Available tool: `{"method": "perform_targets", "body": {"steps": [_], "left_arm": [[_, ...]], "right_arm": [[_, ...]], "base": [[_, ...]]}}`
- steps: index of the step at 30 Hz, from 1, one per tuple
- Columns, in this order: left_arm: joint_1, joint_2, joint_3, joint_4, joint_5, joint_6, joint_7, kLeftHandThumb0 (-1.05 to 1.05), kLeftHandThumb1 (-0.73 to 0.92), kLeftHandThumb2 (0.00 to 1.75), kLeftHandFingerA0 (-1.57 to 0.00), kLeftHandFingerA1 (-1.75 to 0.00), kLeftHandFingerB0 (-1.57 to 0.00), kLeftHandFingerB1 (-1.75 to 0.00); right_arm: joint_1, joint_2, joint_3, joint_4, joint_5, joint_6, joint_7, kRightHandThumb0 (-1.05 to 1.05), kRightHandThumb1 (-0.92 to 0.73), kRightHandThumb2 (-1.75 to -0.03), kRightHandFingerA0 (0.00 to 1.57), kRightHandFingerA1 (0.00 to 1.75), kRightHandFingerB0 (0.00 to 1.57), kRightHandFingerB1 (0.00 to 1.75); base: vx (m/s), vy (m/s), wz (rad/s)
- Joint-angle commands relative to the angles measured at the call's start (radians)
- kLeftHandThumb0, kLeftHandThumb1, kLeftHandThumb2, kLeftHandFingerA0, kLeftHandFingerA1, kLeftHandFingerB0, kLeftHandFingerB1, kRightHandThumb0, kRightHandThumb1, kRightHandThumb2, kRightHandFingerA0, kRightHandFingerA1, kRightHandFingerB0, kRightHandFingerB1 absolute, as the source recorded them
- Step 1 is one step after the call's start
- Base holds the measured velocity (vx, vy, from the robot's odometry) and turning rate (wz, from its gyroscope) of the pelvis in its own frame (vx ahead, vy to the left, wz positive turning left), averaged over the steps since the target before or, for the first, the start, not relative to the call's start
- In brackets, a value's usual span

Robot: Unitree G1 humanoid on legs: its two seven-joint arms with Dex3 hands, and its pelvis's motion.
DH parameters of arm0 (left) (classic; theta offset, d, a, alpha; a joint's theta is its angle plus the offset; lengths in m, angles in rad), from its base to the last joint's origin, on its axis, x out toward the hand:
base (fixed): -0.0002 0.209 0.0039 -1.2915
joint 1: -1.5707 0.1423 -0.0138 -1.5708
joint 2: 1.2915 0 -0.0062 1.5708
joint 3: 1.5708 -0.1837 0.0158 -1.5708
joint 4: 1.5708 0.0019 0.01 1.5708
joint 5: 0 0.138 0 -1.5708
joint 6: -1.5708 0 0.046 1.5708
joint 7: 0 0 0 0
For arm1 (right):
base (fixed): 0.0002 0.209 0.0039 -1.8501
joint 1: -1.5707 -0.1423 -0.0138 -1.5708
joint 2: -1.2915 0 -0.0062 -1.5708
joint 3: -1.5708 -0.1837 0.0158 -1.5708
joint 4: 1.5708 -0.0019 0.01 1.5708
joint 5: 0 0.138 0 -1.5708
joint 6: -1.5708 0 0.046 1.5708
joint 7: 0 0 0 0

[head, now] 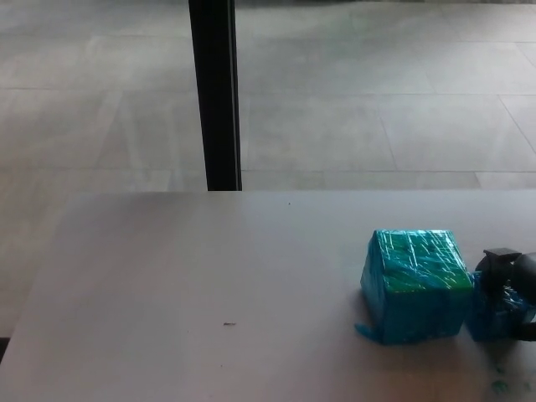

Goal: The robot uses its right hand to pick up the small cube kept on the middle on the desk and place it on the bigger cube kept next to it

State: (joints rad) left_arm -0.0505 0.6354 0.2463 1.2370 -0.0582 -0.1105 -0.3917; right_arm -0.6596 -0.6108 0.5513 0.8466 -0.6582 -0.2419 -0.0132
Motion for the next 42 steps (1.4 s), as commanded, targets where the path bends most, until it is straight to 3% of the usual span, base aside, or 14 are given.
{"method": "perform_targets", "body": {"steps": [1,4,5,10,15,17,23,24,26,27,30,31,32,42], "left_arm": [[0.000,0.024,0.009,0.012,-0.005,0.010,-0.004,-0.72,0.68,0.60,-0.42,-0.61,-0.56,-0.53],[0.000,0.021,0.020,0.012,-0.017,0.018,-0.009,-0.71,0.65,0.60,-0.48,-0.63,-0.60,-0.53],[0.003,0.021,0.024,0.009,-0.021,0.018,-0.013,-0.73,0.67,0.61,-0.45,-0.62,-0.55,-0.50],[0.010,0.026,0.006,0.000,0.000,0.003,-0.007,-0.72,0.69,0.61,-0.42,-0.63,-0.53,-0.51],[0.012,0.029,0.003,0.002,0.004,-0.003,-0.004,-0.72,0.70,0.61,-0.44,-0.64,-0.57,-0.55],[0.008,0.028,0.009,0.009,-0.002,0.002,-0.008,-0.71,0.70,0.61,-0.41,-0.59,-0.52,-0.47],[0.010,0.030,0.003,0.009,0.003,0.003,0.000,-0.74,0.70,0.61,-0.41,-0.61,-0.52,-0.49],[0.012,0.029,0.008,0.010,-0.003,0.006,-0.007,-0.72,0.57,1.01,-0.39,-0.64,-0.48,-0.59],[0.010,0.029,0.013,0.011,-0.008,0.013,-0.009,-0.72,0.57,1.01,-0.39,-0.64,-0.48,-0.59],[0.014,0.029,0.007,0.009,-0.001,0.007,-0.002,-0.73,0.72,0.62,-0.37,-0.61,-0.48,-0.49],[0.023,0.026,0.008,0.005,-0.001,-0.009,0.000,-0.74,0.69,0.61,-0.45,-0.63,-0.54,-0.53],[0.026,0.029,-0.004,0.005,0.012,-0.024,0.000,-0.73,0.58,1.04,-0.38,-0.64,-0.49,-0.61],[0.024,0.030,-0.006,0.007,0.013,-0.024,-0.001,-0.74,0.71,0.62,-0.47,-0.62,-0.55,-0.51],[0.024,0.025,-0.006,0.004,0.009,-0.012,0.012,-0.72,0.72,0.62,-0.42,-0.61,-0.51,-0.48]], "right_arm": [[0.035,0.007,-0.019,0.025,0.001,-0.066,-0.018,-0.33,-0.76,-0.69,0.80,1.67,0.76,1.05],[0.029,0.005,-0.038,0.024,0.001,-0.053,-0.019,-0.31,-0.73,-0.68,0.79,1.39,0.62,0.54],[0.030,0.001,-0.048,0.026,0.007,-0.070,-0.029,-0.26,-0.69,-0.78,0.79,1.61,0.69,1.23],[0.032,-0.036,-0.102,0.004,0.027,-0.107,-0.014,-0.24,-0.72,-0.83,0.77,1.68,0.68,1.47],[0.006,-0.075,-0.184,-0.012,0.067,-0.100,0.030,-0.27,-0.72,-0.73,0.76,1.56,0.74,0.98],[-0.012,-0.093,-0.202,-0.017,0.066,-0.102,0.054,-0.18,-0.76,-0.64,0.77,1.75,0.55,1.47],[-0.083,-0.121,-0.250,-0.019,0.072,-0.129,0.056,-0.27,-0.72,-0.74,0.77,1.69,0.68,1.47],[-0.097,-0.126,-0.250,-0.026,0.063,-0.122,0.062,-0.23,-0.70,-0.69,0.85,1.66,0.69,1.38],[-0.107,-0.131,-0.251,-0.033,0.052,-0.116,0.061,-0.23,-0.70,-0.69,0.85,1.66,0.69,1.38],[-0.112,-0.130,-0.253,-0.037,0.052,-0.114,0.062,-0.24,-0.70,-0.76,0.77,1.70,0.65,1.50],[-0.134,-0.129,-0.260,-0.058,0.052,-0.123,0.063,-0.26,-0.71,-0.68,0.78,1.73,0.64,1.49],[-0.138,-0.129,-0.261,-0.065,0.051,-0.120,0.069,-0.27,-0.72,-0.66,0.76,1.73,0.64,1.44],[-0.139,-0.128,-0.263,-0.075,0.051,-0.117,0.075,-0.28,-0.72,-0.65,0.78,1.71,0.70,1.32],[-0.136,-0.092,-0.268,-0.226,0.091,-0.143,0.154,-0.27,-0.69,-0.65,0.74,1.75,0.61,1.55]], "base": [[0.00,0.000,0.00],[0.00,0.000,0.00],[0.00,0.000,0.00],[0.00,0.000,0.00],[0.00,0.000,0.00],[0.00,0.000,0.00],[0.00,0.000,0.00],[0.00,0.000,0.00],[0.00,0.000,0.00],[0.00,0.000,0.00],[0.00,0.000,0.00],[0.00,0.000,0.00],[0.00,0.000,0.00],[0.00,0.000,0.00]]}}
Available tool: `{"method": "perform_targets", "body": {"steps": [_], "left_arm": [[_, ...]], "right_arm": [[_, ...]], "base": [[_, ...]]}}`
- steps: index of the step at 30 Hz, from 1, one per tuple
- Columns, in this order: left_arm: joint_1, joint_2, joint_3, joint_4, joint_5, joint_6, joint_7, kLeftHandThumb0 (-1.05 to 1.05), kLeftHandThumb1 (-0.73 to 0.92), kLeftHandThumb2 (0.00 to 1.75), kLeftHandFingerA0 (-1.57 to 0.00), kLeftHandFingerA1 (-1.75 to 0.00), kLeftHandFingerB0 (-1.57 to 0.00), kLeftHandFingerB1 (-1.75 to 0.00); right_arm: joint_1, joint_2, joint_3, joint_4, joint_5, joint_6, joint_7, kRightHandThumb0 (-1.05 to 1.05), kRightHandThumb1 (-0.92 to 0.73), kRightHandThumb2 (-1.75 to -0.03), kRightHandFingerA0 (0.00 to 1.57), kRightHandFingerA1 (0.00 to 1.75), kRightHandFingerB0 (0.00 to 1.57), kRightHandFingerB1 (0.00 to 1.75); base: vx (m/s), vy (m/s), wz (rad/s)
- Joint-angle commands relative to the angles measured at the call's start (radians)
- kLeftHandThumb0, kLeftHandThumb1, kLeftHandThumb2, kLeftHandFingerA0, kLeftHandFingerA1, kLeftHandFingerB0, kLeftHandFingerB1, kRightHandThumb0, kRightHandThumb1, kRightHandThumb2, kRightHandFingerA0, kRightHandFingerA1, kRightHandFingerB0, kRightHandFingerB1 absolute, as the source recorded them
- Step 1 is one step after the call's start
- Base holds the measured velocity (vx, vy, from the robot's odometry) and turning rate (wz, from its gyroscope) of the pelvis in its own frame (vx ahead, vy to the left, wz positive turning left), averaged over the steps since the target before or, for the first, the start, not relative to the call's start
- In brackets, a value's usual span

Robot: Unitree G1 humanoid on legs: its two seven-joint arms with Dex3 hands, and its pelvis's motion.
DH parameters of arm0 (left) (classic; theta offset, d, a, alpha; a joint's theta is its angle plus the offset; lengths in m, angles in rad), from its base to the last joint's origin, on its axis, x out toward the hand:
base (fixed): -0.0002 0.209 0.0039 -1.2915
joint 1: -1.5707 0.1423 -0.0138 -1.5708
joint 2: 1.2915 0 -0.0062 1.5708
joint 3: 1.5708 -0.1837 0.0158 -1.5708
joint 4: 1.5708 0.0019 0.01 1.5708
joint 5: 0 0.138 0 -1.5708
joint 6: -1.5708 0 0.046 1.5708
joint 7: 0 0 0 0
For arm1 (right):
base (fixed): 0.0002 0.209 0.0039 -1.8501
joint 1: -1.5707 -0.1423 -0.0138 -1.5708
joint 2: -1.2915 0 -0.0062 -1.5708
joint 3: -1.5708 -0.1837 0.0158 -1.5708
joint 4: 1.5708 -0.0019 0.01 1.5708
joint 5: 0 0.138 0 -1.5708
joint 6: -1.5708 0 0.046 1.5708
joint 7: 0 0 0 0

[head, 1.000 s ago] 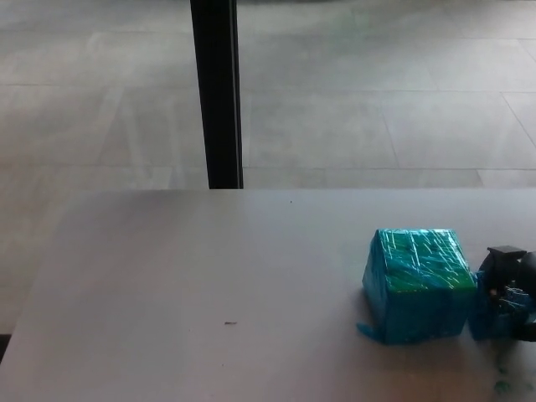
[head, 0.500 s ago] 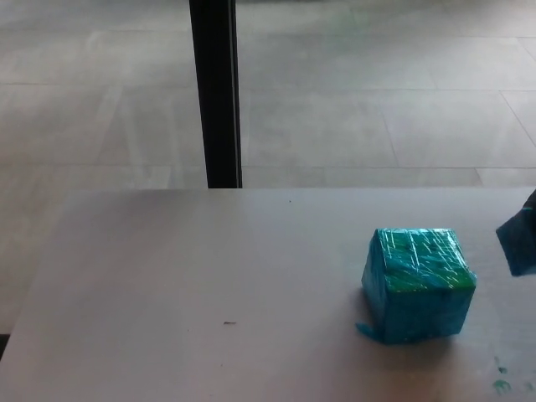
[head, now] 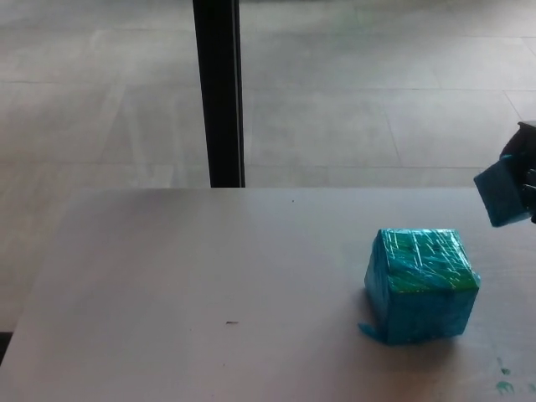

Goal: The robot uses its right hand to pick up the small cube kept on the middle on the desk and place it on the bigger cube kept next to it

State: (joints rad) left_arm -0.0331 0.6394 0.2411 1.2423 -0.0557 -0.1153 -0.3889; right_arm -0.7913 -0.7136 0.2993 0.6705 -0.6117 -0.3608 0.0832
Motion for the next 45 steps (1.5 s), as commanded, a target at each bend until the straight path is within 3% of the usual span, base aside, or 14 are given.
{"method": "perform_targets", "body": {"steps": [1,9,13,15,19,22,24,26,29,32,36,40,42,45], "left_arm": [[0.007,0.021,-0.001,-0.001,0.006,-0.007,0.009,-0.72,0.72,0.62,-0.42,-0.61,-0.51,-0.48],[0.006,0.025,0.002,0.000,-0.006,-0.011,-0.012,-0.72,0.71,0.61,-0.42,-0.61,-0.53,-0.51],[0.008,0.027,-0.006,-0.005,0.013,-0.018,0.004,-0.73,0.72,0.62,-0.44,-0.61,-0.54,-0.51],[0.000,0.027,0.009,-0.002,-0.004,0.010,-0.007,-0.73,0.69,0.61,-0.45,-0.63,-0.57,-0.52],[-0.002,0.031,0.006,-0.004,-0.002,0.005,-0.012,-0.72,0.70,0.61,-0.38,-0.60,-0.49,-0.48],[-0.004,0.030,0.001,-0.003,0.005,0.000,0.001,-0.71,0.72,0.62,-0.42,-0.61,-0.53,-0.50],[-0.004,0.028,0.013,-0.002,-0.008,0.006,-0.003,-0.68,0.57,1.02,-0.44,-0.67,-0.53,-0.63],[-0.007,0.030,0.003,0.005,0.004,0.001,-0.003,-0.72,0.71,0.62,-0.41,-0.59,-0.51,-0.49],[-0.009,0.032,0.005,0.009,0.001,-0.005,-0.013,-0.75,0.69,0.61,-0.41,-0.59,-0.55,-0.50],[-0.009,0.032,0.006,0.001,-0.002,0.007,-0.005,-0.74,0.69,0.61,-0.43,-0.64,-0.53,-0.54],[-0.009,0.035,0.003,-0.001,0.000,0.005,-0.012,-0.72,0.70,0.61,-0.41,-0.62,-0.49,-0.50],[-0.005,0.037,-0.006,-0.001,0.012,-0.013,-0.012,-0.73,0.72,0.62,-0.37,-0.61,-0.48,-0.49],[-0.008,0.035,-0.005,0.004,0.009,-0.011,-0.004,-0.74,0.71,0.61,-0.42,-0.60,-0.54,-0.50],[-0.011,0.035,0.001,0.002,-0.002,0.006,-0.011,-0.72,0.70,0.61,-0.39,-0.62,-0.52,-0.52]], "right_arm": [[-0.003,0.011,-0.017,-0.054,0.045,-0.022,0.059,-0.27,-0.69,-0.65,0.74,1.75,0.61,1.55],[0.027,0.042,0.046,-0.207,0.015,-0.022,0.167,-0.29,-0.67,-0.63,0.81,1.65,0.83,0.92],[0.032,0.041,0.063,-0.224,-0.003,-0.014,0.173,-0.28,-0.67,-0.64,0.79,1.63,0.84,0.93],[0.036,0.047,0.075,-0.241,-0.011,0.008,0.193,-0.27,-0.69,-0.63,0.80,1.67,0.70,1.38],[0.042,0.054,0.090,-0.255,-0.026,0.029,0.207,-0.35,-0.50,-0.89,1.04,1.31,0.80,1.11],[0.050,0.061,0.093,-0.233,-0.028,-0.003,0.187,-0.28,-0.70,-0.63,0.74,1.69,0.66,1.45],[0.052,0.062,0.098,-0.229,-0.037,-0.009,0.184,-0.28,-0.70,-0.64,0.79,1.66,0.67,1.39],[0.048,0.057,0.116,-0.225,-0.065,-0.007,0.191,-0.37,-0.68,-0.66,0.77,1.56,0.80,0.80],[0.051,0.058,0.136,-0.212,-0.089,-0.006,0.187,-0.36,-0.68,-0.60,0.79,1.56,0.84,0.74],[0.060,0.063,0.137,-0.209,-0.080,-0.013,0.184,-0.36,-0.70,-0.63,0.76,1.65,0.71,1.24],[0.064,0.081,0.147,-0.218,-0.082,-0.012,0.184,-0.36,-0.70,-0.61,0.73,1.59,0.67,1.28],[0.061,0.094,0.150,-0.212,-0.077,-0.023,0.180,-0.45,-0.51,-0.89,0.92,1.24,0.79,0.86],[0.059,0.106,0.146,-0.229,-0.065,0.014,0.216,-0.33,-0.68,-0.65,0.74,1.53,0.78,0.76],[0.062,0.107,0.152,-0.250,-0.095,0.051,0.220,-0.33,-0.73,-0.62,0.66,1.18,0.39,0.38]], "base": [[0.00,0.000,0.00],[0.00,0.000,0.00],[0.00,0.000,0.00],[0.00,0.000,0.00],[0.00,0.000,0.00],[0.00,0.000,0.00],[0.00,0.000,0.00],[0.00,0.000,0.00],[0.00,0.000,0.00],[0.00,0.000,0.00],[0.00,0.000,0.00],[0.00,0.000,0.00],[0.00,0.000,0.00],[0.00,0.000,0.00]]}}
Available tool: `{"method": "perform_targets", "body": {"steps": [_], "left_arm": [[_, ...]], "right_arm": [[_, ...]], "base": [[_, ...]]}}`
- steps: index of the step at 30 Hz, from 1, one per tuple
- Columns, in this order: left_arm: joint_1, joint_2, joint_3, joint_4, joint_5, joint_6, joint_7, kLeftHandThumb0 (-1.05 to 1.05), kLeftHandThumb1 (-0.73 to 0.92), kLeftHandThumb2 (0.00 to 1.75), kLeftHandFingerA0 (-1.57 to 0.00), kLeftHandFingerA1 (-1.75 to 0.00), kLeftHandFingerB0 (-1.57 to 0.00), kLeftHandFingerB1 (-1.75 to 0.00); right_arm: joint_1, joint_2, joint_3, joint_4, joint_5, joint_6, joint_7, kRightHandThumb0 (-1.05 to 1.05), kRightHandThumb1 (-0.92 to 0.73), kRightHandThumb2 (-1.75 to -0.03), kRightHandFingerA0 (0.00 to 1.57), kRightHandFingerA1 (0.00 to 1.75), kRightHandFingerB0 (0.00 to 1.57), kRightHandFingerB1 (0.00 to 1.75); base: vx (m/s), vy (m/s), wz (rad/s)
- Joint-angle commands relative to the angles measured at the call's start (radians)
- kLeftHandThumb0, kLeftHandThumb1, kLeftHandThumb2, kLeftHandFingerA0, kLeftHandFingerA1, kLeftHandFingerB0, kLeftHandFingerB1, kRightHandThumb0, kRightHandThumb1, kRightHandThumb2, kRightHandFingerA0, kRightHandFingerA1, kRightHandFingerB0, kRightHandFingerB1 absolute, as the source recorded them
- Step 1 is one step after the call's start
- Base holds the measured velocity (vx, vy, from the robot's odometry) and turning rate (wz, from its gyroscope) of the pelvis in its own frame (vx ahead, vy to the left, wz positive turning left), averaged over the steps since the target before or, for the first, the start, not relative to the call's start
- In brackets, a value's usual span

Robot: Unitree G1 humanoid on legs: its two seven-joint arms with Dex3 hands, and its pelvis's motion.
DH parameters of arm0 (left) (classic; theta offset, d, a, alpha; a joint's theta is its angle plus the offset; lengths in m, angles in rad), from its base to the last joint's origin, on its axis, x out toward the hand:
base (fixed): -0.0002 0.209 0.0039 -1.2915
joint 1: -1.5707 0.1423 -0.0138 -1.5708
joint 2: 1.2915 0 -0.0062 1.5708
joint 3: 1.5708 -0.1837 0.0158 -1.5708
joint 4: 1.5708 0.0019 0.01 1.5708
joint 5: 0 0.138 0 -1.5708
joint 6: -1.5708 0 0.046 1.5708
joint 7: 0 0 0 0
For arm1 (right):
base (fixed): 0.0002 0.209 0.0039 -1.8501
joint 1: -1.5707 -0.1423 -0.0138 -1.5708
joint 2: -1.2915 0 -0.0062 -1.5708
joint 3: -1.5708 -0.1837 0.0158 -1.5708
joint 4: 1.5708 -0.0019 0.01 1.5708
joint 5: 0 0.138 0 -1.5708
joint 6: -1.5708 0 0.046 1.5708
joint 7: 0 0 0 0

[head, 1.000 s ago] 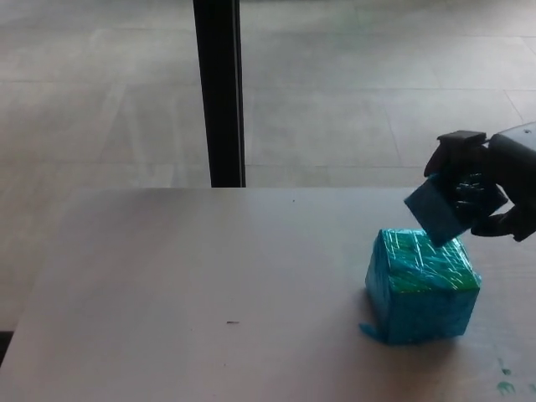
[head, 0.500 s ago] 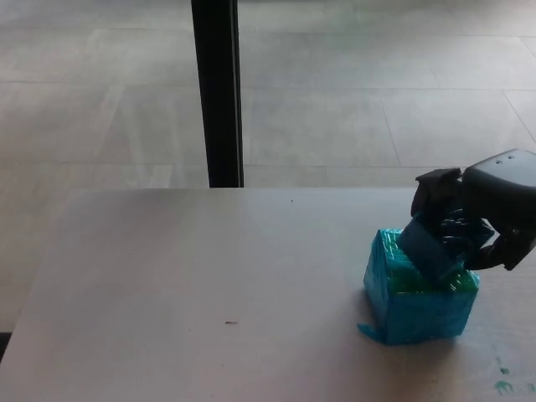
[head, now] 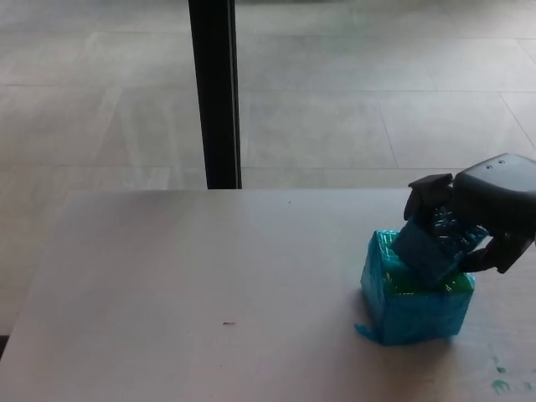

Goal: The robot uses its right hand to pick up the small cube kept on the middle on the desk and place it on the bigger cube kept next to it

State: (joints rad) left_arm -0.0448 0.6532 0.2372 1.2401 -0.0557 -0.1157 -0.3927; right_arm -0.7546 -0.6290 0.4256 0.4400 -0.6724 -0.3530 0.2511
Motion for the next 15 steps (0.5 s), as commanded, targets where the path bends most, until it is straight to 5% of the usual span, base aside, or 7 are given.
{"method": "perform_targets", "body": {"steps": [1,2,3,4,8,10,15], "left_arm": [[0.001,0.021,0.006,0.003,-0.002,0.008,-0.006,-0.72,0.70,0.61,-0.39,-0.62,-0.52,-0.52],[0.003,0.024,0.000,0.001,0.004,0.005,-0.011,-0.71,0.72,0.62,-0.38,-0.60,-0.49,-0.49],[0.003,0.025,-0.014,0.005,0.021,-0.008,0.001,-0.71,0.73,0.62,-0.39,-0.58,-0.48,-0.45],[0.002,0.024,-0.007,0.005,0.012,0.001,0.002,-0.72,0.71,0.61,-0.40,-0.62,-0.55,-0.53],[0.001,0.026,-0.005,0.006,0.005,0.006,-0.011,-0.71,0.70,0.61,-0.39,-0.62,-0.50,-0.49],[-0.003,0.026,0.006,0.005,-0.006,0.016,-0.011,-0.71,0.68,0.61,-0.47,-0.67,-0.62,-0.61],[-0.001,0.029,0.000,0.007,0.003,0.008,-0.016,-0.72,0.70,0.61,-0.39,-0.60,-0.52,-0.49]], "right_arm": [[0.026,0.022,0.026,-0.025,-0.038,0.050,0.056,-0.33,-0.73,-0.62,0.66,1.18,0.39,0.38],[0.030,0.021,0.024,-0.040,-0.039,0.068,0.072,-0.38,-0.71,-0.61,0.52,0.82,0.21,0.34],[0.035,0.013,0.024,-0.059,-0.049,0.084,0.082,-0.48,-0.61,-0.58,0.19,0.46,0.02,0.27],[0.042,-0.002,0.028,-0.080,-0.079,0.080,0.061,-0.79,-0.44,-0.75,0.00,0.02,0.00,0.00],[0.049,-0.036,0.028,-0.121,-0.100,0.069,0.071,-0.86,-0.45,-0.55,0.00,0.00,0.00,0.00],[0.054,-0.041,0.020,-0.133,-0.093,0.062,0.075,-0.86,-0.43,-0.55,0.00,0.00,0.00,0.00],[0.050,-0.053,0.017,-0.181,-0.094,0.090,0.144,-0.81,-0.43,-0.54,0.00,0.00,0.00,0.00]], "base": [[0.00,0.000,0.00],[0.00,0.000,0.00],[0.00,0.000,0.00],[0.00,0.000,0.00],[0.00,0.000,0.00],[0.00,0.000,0.00],[0.00,0.000,0.00]]}}
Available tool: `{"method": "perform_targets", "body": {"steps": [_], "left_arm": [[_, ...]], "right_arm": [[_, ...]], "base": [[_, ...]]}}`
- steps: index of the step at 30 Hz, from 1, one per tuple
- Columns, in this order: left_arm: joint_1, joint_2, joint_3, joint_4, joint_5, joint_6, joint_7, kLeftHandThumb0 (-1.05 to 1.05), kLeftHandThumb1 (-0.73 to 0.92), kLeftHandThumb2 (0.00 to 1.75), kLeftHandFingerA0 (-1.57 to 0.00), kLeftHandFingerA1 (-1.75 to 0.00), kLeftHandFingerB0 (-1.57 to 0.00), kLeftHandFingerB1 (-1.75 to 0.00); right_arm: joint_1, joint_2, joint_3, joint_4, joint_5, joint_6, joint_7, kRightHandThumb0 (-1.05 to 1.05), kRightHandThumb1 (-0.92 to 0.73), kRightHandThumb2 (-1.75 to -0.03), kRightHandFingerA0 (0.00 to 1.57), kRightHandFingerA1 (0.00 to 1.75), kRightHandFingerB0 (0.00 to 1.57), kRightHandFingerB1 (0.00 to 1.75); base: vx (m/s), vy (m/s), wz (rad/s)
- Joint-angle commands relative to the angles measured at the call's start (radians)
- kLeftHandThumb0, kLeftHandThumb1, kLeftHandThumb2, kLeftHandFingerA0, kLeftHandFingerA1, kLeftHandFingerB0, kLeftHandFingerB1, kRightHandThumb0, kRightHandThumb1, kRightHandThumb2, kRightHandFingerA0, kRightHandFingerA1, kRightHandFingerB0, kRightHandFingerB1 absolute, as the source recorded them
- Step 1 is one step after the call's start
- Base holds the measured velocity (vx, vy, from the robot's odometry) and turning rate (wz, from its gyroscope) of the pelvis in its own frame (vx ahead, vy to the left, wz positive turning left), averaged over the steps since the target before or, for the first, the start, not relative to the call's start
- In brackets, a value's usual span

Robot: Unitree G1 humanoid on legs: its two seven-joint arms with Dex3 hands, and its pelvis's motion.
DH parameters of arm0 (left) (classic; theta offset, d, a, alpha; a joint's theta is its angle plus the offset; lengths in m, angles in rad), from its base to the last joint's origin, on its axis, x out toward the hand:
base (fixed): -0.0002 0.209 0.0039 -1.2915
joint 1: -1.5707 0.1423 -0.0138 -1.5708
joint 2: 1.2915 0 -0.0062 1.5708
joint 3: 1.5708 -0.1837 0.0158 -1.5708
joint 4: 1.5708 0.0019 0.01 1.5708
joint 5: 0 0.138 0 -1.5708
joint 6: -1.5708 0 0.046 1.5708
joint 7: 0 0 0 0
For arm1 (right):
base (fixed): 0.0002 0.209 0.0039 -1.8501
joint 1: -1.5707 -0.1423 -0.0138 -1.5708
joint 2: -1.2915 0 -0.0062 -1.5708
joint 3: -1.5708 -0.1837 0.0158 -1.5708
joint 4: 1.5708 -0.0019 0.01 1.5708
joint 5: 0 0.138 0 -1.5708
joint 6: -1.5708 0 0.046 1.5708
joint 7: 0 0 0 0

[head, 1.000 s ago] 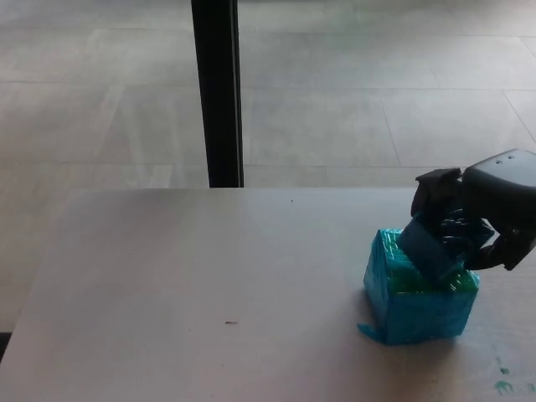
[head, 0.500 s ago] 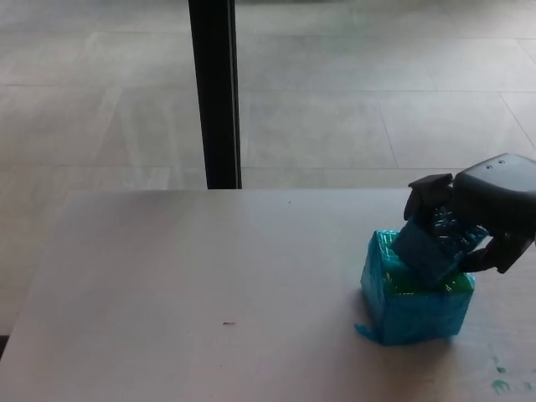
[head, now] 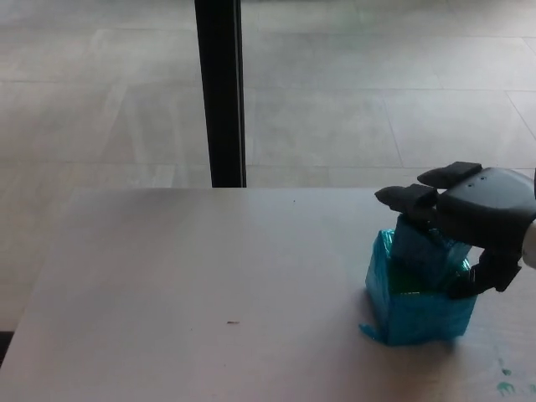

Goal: The robot uses its right hand to pick up the small cube kept on the middle on the desk and place it on the bigger cube kept next to it

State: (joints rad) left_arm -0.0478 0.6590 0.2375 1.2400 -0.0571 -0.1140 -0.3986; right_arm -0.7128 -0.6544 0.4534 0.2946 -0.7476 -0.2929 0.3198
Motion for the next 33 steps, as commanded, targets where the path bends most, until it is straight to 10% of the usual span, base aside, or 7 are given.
{"method": "perform_targets", "body": {"steps": [1,15,16,17,23,24,33], "left_arm": [[0.002,0.023,-0.010,0.007,0.016,0.000,0.003,-0.73,0.71,0.62,-0.40,-0.59,-0.52,-0.49],[0.011,0.019,-0.010,0.006,0.014,-0.005,0.020,-0.73,0.70,0.61,-0.47,-0.63,-0.57,-0.52],[0.010,0.018,-0.008,0.011,0.010,-0.001,0.011,-0.71,0.58,1.02,-0.42,-0.66,-0.49,-0.60],[0.008,0.016,0.005,0.013,-0.006,0.008,0.002,-0.71,0.68,0.61,-0.45,-0.62,-0.56,-0.51],[0.018,0.024,-0.014,0.017,0.019,0.003,0.013,-0.72,0.71,0.62,-0.42,-0.58,-0.52,-0.46],[0.020,0.019,-0.007,0.017,0.010,0.004,0.019,-0.71,0.57,1.02,-0.40,-0.63,-0.50,-0.60],[0.029,0.023,-0.003,0.004,0.010,0.000,0.007,-0.73,0.71,0.62,-0.34,-0.60,-0.48,-0.49]], "right_arm": [[0.008,-0.030,-0.013,-0.041,-0.017,0.031,0.080,-0.83,-0.43,-0.54,0.00,0.00,0.00,0.00],[-0.005,-0.070,-0.125,-0.113,0.043,0.068,0.161,-0.88,-0.47,-0.56,0.00,0.00,0.00,0.00],[0.000,-0.079,-0.177,-0.122,0.081,0.070,0.143,-0.88,-0.48,-0.56,0.00,0.00,0.00,0.00],[0.006,-0.092,-0.215,-0.139,0.098,0.084,0.145,-0.91,-0.51,-0.56,0.00,0.00,0.00,0.00],[0.088,-0.141,-0.355,-0.168,0.167,0.100,0.160,-0.88,-0.55,-0.57,0.00,0.00,0.00,0.00],[0.125,-0.164,-0.393,-0.149,0.179,0.090,0.141,-0.93,-0.47,-0.80,0.00,0.00,0.00,0.00],[0.339,-0.182,-0.648,-0.019,0.284,0.055,-0.009,-0.85,-0.55,-0.85,0.00,0.07,0.05,0.06]], "base": [[0.00,0.000,0.00],[0.00,0.000,0.00],[0.00,0.000,0.00],[0.00,0.000,0.00],[0.00,0.000,0.00],[0.00,0.000,0.00],[0.00,0.000,0.00]]}}
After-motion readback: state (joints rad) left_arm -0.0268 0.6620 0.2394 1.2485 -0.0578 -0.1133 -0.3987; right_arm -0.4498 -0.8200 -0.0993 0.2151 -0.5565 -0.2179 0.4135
